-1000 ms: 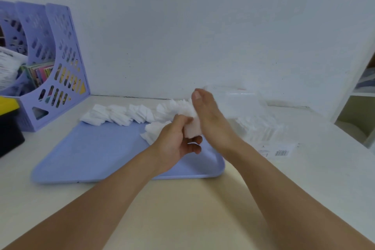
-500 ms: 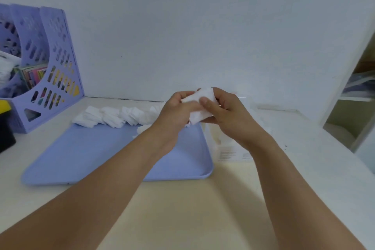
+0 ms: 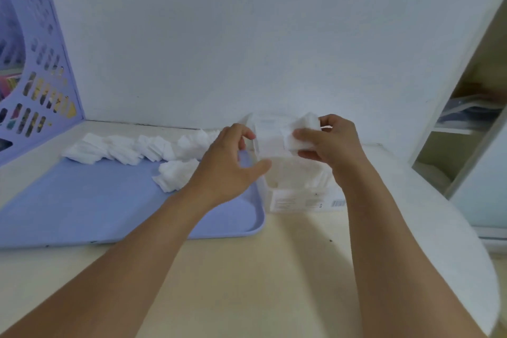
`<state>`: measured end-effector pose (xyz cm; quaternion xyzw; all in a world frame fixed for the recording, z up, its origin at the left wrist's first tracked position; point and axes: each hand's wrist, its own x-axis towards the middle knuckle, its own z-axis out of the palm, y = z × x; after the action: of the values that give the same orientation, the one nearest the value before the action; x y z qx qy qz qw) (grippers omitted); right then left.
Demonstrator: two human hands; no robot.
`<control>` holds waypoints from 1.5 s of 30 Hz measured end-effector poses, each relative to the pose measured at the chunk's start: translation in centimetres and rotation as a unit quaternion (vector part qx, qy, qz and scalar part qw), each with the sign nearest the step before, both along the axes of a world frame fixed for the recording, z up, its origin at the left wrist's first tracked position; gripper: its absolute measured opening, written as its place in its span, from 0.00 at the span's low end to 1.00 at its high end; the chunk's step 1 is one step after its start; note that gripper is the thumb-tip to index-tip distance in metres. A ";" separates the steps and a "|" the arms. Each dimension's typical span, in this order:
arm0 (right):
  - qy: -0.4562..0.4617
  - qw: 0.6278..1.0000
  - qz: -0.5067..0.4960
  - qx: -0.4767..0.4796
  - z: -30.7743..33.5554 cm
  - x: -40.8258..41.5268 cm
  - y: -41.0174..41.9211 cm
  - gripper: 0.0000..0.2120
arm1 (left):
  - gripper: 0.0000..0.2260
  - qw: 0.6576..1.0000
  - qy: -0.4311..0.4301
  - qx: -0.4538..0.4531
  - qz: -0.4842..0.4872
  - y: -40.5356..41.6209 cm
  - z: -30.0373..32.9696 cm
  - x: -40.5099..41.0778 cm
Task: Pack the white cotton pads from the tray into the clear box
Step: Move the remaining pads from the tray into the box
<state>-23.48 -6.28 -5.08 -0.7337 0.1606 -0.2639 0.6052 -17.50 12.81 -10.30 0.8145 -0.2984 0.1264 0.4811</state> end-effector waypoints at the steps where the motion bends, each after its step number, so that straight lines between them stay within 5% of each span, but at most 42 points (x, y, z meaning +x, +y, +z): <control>1: 0.040 0.999 0.010 -0.032 0.0 0.1 0.0 0.17 | 0.17 0.999 0.010 0.027 -0.019 0.2 -0.2 0.0; 7: 0.170 0.941 0.023 -0.290 -0.9 1.5 2.0 0.19 | 0.17 0.991 0.029 0.107 -0.081 -0.2 -0.2 -1.2; 11: 0.262 0.871 -0.011 -0.416 -2.1 2.6 2.9 0.20 | 0.15 0.987 0.020 0.123 -0.103 -0.3 -0.1 -1.3; 17: 0.277 0.816 -0.069 -0.503 -2.6 3.0 2.5 0.22 | 0.17 0.987 0.034 0.106 -0.113 -0.4 -0.3 -1.2; 23: 0.302 0.769 -0.025 -0.563 -4.1 3.7 2.2 0.52 | 0.16 0.986 0.036 0.098 -0.130 -0.4 -0.4 -1.1; 28: 0.356 0.778 -0.021 -0.517 -4.6 4.8 1.4 0.53 | 0.17 0.987 0.029 0.100 -0.126 -0.4 -0.6 -1.1; 32: 0.312 0.803 0.008 -0.508 -4.3 4.2 1.7 0.50 | 0.18 0.983 0.035 0.116 -0.135 -0.3 -0.4 -1.6; 35: 0.168 0.880 0.001 -0.445 -3.0 3.0 2.5 0.42 | 0.21 0.984 0.072 0.109 -0.122 1.1 1.3 -1.5; 39: -0.127 0.939 -0.008 -0.320 -1.7 1.1 7.1 0.16 | 0.11 0.993 0.065 -0.070 0.064 5.5 4.9 1.3; 42: -0.030 0.937 0.121 -0.327 -3.4 1.1 11.3 0.09 | 0.16 0.972 0.052 0.082 0.212 9.4 4.5 3.8; 45: 0.063 0.908 0.139 -0.390 -5.9 2.1 13.1 0.24 | 0.32 0.944 0.161 0.172 0.229 11.4 1.6 3.9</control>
<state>-21.35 6.85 -11.03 -0.9413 -0.0213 -0.1720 0.2897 -13.57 24.18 -8.73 0.9409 -0.0395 0.0470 0.3332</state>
